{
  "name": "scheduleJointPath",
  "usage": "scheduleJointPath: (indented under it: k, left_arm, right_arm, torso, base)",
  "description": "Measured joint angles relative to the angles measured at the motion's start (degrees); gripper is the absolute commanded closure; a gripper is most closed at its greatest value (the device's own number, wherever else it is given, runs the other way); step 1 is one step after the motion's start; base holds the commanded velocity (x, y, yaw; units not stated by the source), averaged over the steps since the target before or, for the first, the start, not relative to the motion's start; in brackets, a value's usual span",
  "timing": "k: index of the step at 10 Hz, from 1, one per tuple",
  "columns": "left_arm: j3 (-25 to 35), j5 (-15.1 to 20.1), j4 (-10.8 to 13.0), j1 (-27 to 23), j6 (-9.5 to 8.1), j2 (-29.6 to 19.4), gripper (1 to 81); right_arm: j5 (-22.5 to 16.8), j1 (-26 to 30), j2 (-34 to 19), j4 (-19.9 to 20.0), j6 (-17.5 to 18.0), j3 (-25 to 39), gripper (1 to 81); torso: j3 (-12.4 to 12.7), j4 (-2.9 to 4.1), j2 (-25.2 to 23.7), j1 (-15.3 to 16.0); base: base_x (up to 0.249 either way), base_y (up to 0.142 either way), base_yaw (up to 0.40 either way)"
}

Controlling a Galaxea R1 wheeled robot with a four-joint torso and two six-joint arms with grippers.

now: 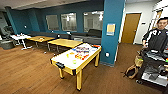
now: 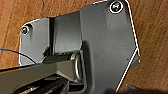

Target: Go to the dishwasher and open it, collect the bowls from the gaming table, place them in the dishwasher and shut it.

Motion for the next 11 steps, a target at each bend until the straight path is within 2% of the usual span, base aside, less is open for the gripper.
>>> scheduleJointPath:
  k: [11]
  left_arm:
    - [-0.20, -0.09, 0.02, 0.13, 0.00, -0.38, 1.0]
  right_arm:
    - [0.10, 0.00, 0.17, 0.00, 0.00, 0.27, 1.0]
  torso:
    - [0.00, 0.00, -0.02, 0.00]
  base:
    - [0.000, 0.082, 0.000]
